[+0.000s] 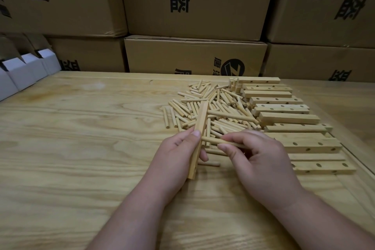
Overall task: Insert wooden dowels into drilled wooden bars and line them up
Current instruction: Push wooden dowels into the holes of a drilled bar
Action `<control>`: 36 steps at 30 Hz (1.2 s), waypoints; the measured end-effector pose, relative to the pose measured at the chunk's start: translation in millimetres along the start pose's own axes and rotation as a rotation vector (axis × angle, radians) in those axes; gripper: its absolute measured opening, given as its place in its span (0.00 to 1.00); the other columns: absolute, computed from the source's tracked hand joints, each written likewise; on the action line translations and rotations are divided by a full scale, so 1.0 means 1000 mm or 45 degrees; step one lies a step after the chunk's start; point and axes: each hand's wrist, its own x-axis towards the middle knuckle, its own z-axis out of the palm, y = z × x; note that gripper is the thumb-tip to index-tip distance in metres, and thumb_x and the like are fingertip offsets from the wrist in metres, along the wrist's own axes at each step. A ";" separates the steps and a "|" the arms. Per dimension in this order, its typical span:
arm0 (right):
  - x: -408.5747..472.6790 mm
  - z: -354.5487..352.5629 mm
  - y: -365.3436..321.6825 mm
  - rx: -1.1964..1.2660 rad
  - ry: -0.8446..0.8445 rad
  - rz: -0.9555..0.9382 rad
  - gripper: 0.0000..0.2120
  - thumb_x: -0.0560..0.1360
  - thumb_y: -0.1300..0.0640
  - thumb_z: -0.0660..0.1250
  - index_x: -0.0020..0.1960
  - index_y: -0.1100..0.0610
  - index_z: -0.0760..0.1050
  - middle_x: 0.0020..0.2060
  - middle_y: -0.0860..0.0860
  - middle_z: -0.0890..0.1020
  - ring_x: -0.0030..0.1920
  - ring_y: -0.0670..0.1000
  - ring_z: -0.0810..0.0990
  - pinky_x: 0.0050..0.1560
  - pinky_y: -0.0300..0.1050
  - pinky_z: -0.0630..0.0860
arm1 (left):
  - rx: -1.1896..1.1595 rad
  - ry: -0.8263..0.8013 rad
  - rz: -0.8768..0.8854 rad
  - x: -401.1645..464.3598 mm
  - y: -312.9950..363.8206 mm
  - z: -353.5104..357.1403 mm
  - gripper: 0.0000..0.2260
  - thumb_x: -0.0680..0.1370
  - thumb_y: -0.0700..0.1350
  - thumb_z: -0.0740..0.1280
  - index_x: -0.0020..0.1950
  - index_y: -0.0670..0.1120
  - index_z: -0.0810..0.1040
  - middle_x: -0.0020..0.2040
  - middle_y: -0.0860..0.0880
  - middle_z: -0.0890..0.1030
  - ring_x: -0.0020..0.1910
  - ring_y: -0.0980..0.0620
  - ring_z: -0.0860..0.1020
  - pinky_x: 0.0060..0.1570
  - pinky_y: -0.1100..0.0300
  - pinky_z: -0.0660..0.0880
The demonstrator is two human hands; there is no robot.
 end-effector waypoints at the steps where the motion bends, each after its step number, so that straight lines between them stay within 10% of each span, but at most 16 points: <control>1: 0.000 0.000 -0.001 -0.008 -0.002 0.006 0.09 0.73 0.51 0.72 0.50 0.53 0.85 0.42 0.41 0.83 0.45 0.40 0.81 0.47 0.30 0.74 | 0.024 0.026 0.004 0.001 0.000 0.000 0.20 0.84 0.55 0.60 0.38 0.48 0.83 0.32 0.53 0.81 0.30 0.58 0.75 0.32 0.67 0.71; 7: 0.003 0.004 -0.001 -0.059 -0.133 -0.043 0.09 0.77 0.53 0.71 0.55 0.53 0.84 0.41 0.37 0.77 0.42 0.35 0.76 0.46 0.29 0.71 | -0.012 0.146 0.069 0.003 0.000 0.003 0.18 0.85 0.47 0.60 0.44 0.58 0.87 0.45 0.61 0.87 0.46 0.68 0.81 0.42 0.77 0.70; 14: 0.006 0.011 -0.004 -0.080 -0.127 -0.042 0.08 0.76 0.55 0.69 0.52 0.55 0.85 0.40 0.42 0.80 0.43 0.39 0.77 0.47 0.24 0.68 | 0.144 0.247 0.111 0.002 -0.005 0.008 0.19 0.84 0.48 0.60 0.35 0.43 0.69 0.31 0.52 0.69 0.31 0.54 0.67 0.31 0.62 0.66; 29: 0.009 0.006 0.002 0.058 -0.202 0.064 0.08 0.74 0.53 0.70 0.50 0.53 0.86 0.36 0.38 0.79 0.42 0.40 0.79 0.42 0.28 0.70 | 0.393 0.155 0.219 0.000 -0.004 0.008 0.19 0.85 0.49 0.59 0.35 0.47 0.73 0.29 0.60 0.75 0.29 0.64 0.71 0.32 0.70 0.67; 36: 0.008 0.015 -0.005 -0.115 -0.003 0.156 0.22 0.75 0.51 0.70 0.68 0.46 0.71 0.59 0.45 0.72 0.62 0.47 0.70 0.64 0.47 0.67 | 0.207 0.387 0.125 0.008 -0.010 0.007 0.18 0.86 0.51 0.57 0.45 0.48 0.83 0.40 0.55 0.85 0.39 0.60 0.80 0.42 0.65 0.74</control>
